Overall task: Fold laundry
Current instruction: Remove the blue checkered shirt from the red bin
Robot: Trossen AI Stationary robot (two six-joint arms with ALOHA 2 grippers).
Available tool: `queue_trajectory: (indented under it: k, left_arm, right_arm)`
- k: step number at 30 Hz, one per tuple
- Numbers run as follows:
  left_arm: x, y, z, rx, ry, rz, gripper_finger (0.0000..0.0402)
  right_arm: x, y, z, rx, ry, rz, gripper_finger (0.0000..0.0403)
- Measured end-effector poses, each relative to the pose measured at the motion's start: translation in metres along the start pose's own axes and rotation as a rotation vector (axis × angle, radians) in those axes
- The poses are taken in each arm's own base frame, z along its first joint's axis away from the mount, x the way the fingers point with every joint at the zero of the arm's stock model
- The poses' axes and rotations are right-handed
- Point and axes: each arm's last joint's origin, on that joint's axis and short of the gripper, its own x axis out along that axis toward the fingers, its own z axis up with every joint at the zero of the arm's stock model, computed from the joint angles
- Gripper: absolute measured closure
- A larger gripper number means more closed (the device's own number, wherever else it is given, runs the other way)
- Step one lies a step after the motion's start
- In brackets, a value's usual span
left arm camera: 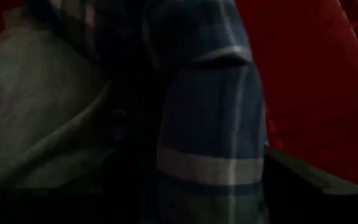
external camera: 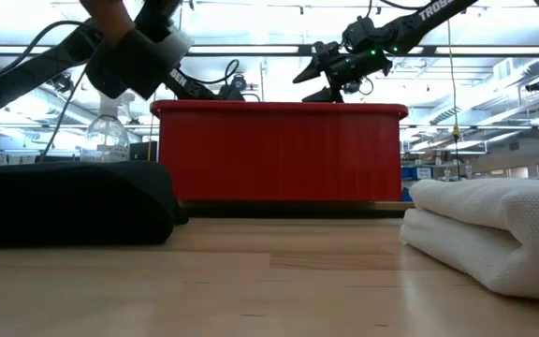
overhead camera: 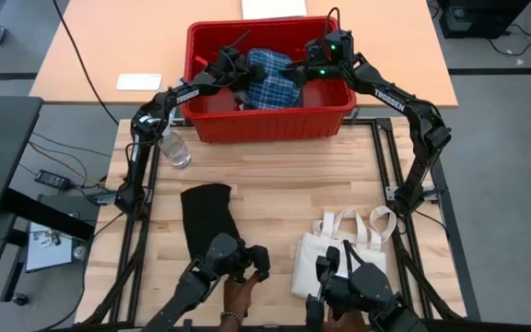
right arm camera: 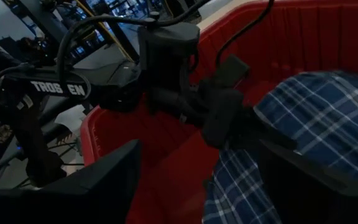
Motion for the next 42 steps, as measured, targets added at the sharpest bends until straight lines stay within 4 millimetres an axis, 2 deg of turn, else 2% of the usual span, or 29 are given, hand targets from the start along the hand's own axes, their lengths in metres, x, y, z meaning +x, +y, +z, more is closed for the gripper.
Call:
queue_trajectory:
  k: [2, 6, 7, 13, 17, 23, 27, 33, 37, 42]
  left_arm:
    - [0.0, 0.001, 0.0, 0.007, 0.012, -0.001, 0.0209]
    - [-0.002, 0.002, 0.003, 0.005, 0.03, -0.045, 0.0358]
    - [-0.002, 0.003, 0.004, 0.0, 0.032, -0.061, 0.0373]
    - [-0.012, -0.004, 0.017, -0.005, 0.033, -0.195, 0.0375]
    - [-0.035, -0.023, 0.034, 0.034, -0.008, -0.281, 0.0375]
    - [-0.066, -0.042, 0.061, 0.079, -0.028, -0.383, 0.0375]
    - [-0.088, -0.067, 0.08, 0.126, -0.032, -0.478, 0.0375]
    - [-0.126, -0.106, 0.1, 0.227, 0.105, -0.636, 0.0375]
    - [-0.153, -0.126, 0.097, 0.31, 0.231, -0.661, 0.0375]
    - [-0.187, -0.134, 0.064, 0.424, 0.364, -0.62, 0.0375]
  right_arm:
    - [0.0, 0.0, 0.0, 0.0, 0.002, 0.007, 0.0081]
    - [0.0, 0.0, 0.0, 0.0, 0.003, 0.008, 0.0081]
    - [0.0, 0.0, 0.0, 0.0, 0.003, 0.009, 0.0081]
    - [-0.004, -0.005, 0.002, 0.034, 0.005, 0.026, 0.0081]
    - [-0.015, -0.013, 0.007, 0.08, -0.011, 0.014, 0.0083]
    - [-0.036, -0.009, 0.02, 0.061, -0.065, -0.004, 0.0101]
    - [-0.05, -0.006, 0.028, 0.049, -0.102, -0.025, 0.0112]
    - [-0.092, 0.007, 0.049, 0.024, -0.202, -0.046, 0.0116]
    - [-0.117, 0.012, 0.059, 0.037, -0.244, -0.035, 0.0117]
    - [-0.131, 0.014, 0.057, 0.098, -0.211, -0.029, 0.0117]
